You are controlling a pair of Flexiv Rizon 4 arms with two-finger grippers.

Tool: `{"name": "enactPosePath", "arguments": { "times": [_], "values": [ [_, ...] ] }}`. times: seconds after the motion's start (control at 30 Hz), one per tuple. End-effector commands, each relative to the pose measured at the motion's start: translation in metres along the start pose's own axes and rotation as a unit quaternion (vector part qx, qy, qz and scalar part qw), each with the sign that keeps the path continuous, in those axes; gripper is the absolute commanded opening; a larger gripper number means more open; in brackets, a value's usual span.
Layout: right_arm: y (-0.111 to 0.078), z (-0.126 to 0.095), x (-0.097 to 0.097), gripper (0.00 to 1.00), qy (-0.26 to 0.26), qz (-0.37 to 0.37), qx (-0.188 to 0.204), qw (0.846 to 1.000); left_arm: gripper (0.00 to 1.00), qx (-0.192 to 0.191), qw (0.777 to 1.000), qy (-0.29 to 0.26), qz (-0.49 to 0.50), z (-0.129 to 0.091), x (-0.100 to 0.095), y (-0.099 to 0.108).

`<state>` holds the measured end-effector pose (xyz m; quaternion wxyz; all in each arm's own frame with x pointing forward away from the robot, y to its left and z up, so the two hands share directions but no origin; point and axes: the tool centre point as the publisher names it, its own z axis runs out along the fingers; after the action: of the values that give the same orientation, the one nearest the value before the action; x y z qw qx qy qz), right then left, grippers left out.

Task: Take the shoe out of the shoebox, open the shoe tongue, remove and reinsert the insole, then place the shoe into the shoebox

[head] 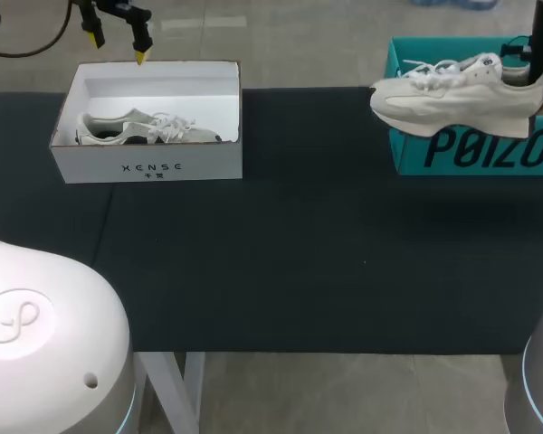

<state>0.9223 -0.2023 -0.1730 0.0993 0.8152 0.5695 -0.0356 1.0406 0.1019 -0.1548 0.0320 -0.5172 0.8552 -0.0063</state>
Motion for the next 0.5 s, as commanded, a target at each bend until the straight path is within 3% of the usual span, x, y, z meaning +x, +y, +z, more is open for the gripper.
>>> {"name": "enactPosePath", "arguments": {
  "times": [0.03, 0.3, 0.5],
  "values": [
    [-0.006, 0.000, -0.003, 0.00, 0.004, 0.001, -0.263, 0.965, 1.00, -0.003, 1.000, -0.003, 0.004, 0.001, 0.007, 0.004],
    [-0.036, 0.003, 0.017, 0.00, -0.056, 0.026, -0.284, 0.957, 1.00, -0.006, 1.000, -0.008, 0.003, -0.003, 0.015, 0.013],
    [-0.067, 0.016, 0.046, 0.00, -0.046, 0.046, -0.253, 0.965, 1.00, -0.011, 1.000, -0.006, 0.000, -0.002, 0.017, 0.019]
  ]
}}
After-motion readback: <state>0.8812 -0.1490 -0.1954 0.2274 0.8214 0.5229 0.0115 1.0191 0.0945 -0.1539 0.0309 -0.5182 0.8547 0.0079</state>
